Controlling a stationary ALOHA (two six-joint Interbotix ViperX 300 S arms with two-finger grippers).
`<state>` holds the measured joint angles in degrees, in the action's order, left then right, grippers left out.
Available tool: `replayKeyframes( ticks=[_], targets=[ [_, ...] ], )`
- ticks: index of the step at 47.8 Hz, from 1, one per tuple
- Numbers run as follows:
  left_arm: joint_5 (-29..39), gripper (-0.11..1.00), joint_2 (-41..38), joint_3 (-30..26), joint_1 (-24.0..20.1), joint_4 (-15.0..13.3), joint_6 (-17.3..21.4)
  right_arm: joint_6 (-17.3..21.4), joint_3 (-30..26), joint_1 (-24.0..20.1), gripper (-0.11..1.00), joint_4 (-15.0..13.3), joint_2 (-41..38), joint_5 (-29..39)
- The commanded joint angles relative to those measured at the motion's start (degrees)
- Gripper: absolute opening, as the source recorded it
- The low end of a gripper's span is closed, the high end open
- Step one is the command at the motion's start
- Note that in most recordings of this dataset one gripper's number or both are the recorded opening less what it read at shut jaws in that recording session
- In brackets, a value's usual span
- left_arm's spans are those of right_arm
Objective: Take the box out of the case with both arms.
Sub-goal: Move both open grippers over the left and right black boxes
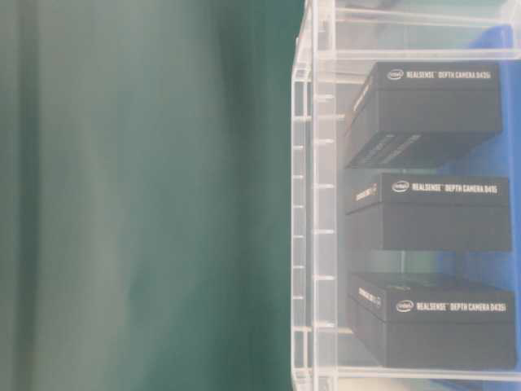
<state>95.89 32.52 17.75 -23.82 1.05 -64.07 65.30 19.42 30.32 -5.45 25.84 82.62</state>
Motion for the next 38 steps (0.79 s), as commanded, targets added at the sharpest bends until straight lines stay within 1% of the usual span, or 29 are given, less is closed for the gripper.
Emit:
replayKeyframes(
  ticks=[1, 9, 20, 27, 38],
  targets=[
    [-0.2, 0.88, -2.4, -2.6, 1.6, 0.1, -0.8, 0.4, -3.0, -1.7, 0.93, 0.2, -2.1, -1.8],
    [-2.3, 0.88, -8.5, -7.1, 3.5, 0.3, -2.3, 2.3, -7.3, -5.0, 0.93, 0.0, -7.6, -3.1],
    [-8.2, 0.88, -16.4, -13.4, 5.7, 0.4, -2.7, 2.6, -13.7, -8.2, 0.93, -0.1, -14.2, -4.7],
    [-9.1, 0.88, -22.0, -17.8, 7.1, 0.4, -2.3, 2.6, -17.8, -9.7, 0.93, 0.0, -18.5, -4.7],
    [-9.3, 0.88, -27.9, -24.7, 7.5, 1.2, -2.0, 2.5, -23.1, -11.6, 0.93, 0.0, -24.0, -5.7]
  ],
)
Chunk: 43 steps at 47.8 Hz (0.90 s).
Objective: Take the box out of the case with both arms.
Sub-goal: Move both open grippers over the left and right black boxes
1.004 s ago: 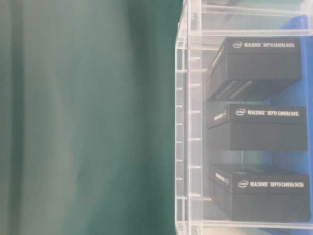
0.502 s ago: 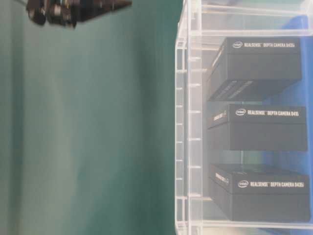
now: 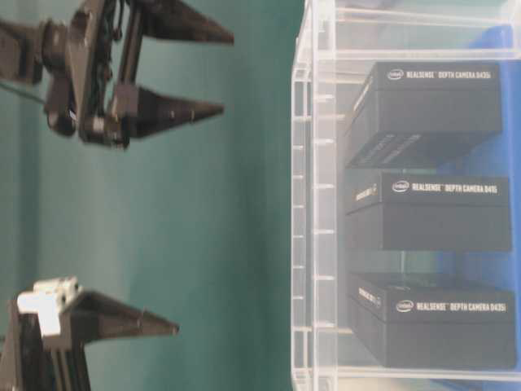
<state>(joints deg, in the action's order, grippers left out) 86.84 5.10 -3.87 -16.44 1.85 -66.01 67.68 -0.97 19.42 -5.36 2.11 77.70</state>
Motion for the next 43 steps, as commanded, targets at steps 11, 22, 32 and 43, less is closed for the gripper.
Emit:
replayKeyframes(
  ticks=[11, 22, 32, 43],
  targets=[
    [-0.9, 0.88, -4.6, -6.2, 0.3, 0.8, -0.1, -0.1, -5.5, -1.6, 0.93, -0.1, -3.2, -1.4],
    [-2.5, 0.88, -6.1, -6.9, 0.5, 0.8, -0.1, -0.1, -5.7, -1.7, 0.93, -0.1, -3.3, -1.4],
    [-2.5, 0.88, -6.2, -6.9, 0.5, 0.8, -0.2, -0.2, -5.7, -1.7, 0.93, -0.1, -3.3, -1.4],
    [-2.5, 0.88, -6.2, -6.7, 0.5, 0.8, -0.2, -0.2, -5.6, -1.7, 0.93, -0.2, -3.3, -1.4]
  ],
)
